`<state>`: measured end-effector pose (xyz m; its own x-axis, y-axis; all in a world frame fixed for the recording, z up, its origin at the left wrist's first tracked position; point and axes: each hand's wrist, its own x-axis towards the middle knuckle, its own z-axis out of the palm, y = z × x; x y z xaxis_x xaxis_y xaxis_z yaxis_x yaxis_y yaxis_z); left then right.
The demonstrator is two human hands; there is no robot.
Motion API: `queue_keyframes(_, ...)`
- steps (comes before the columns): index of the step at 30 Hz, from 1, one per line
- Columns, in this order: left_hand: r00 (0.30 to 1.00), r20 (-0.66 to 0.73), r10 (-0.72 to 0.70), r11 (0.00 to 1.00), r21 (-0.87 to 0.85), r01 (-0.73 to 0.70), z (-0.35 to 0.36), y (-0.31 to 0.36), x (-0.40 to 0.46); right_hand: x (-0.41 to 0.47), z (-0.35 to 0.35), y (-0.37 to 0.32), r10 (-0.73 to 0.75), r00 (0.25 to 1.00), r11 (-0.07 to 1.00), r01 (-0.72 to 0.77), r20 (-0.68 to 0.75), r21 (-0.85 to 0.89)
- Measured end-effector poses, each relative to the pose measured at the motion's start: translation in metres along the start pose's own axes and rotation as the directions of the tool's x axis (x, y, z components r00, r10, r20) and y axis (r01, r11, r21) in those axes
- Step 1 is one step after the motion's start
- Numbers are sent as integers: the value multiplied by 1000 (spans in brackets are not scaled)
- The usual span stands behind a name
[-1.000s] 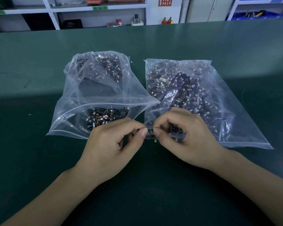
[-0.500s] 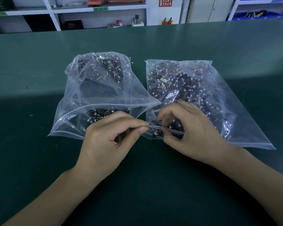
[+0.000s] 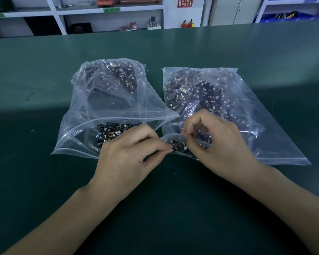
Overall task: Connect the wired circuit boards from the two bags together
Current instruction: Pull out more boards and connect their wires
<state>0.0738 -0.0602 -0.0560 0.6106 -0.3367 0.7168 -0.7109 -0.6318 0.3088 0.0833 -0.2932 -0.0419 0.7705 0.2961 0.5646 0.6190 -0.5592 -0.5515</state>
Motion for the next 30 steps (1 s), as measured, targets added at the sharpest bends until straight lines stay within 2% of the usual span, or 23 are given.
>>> queue_keyframes(3,1000,17,24,985,172,-26,4,2,1,0,0,-1,-3,1000,1000,3,-7,23)
queue_keyframes(7,991,120,54,951,298,-88,0,2,2,-1,2,-4,-21,1000,999,21,8,33)
queue_keyframes(11,969,238,61,933,332,-141,3,2,1,-1,4,-5,-60,997,998,59,45,30)
queue_keyframes(15,963,263,62,946,291,-141,3,3,0,-1,4,-5,-69,993,998,69,93,-5)
queue_keyframes(18,981,192,18,985,166,-50,-2,7,1,-1,3,-5,-72,991,997,75,113,-28)
queue_keyframes(20,989,138,-54,987,156,32,-7,7,2,-1,3,-6,-57,990,997,64,127,-49)
queue_keyframes(25,977,54,-206,901,399,168,-24,-13,3,-3,4,-7,-43,988,996,54,146,-68)
queue_keyframes(30,943,100,-317,824,522,221,-36,-32,0,-4,5,-6,-46,988,996,57,150,-73)
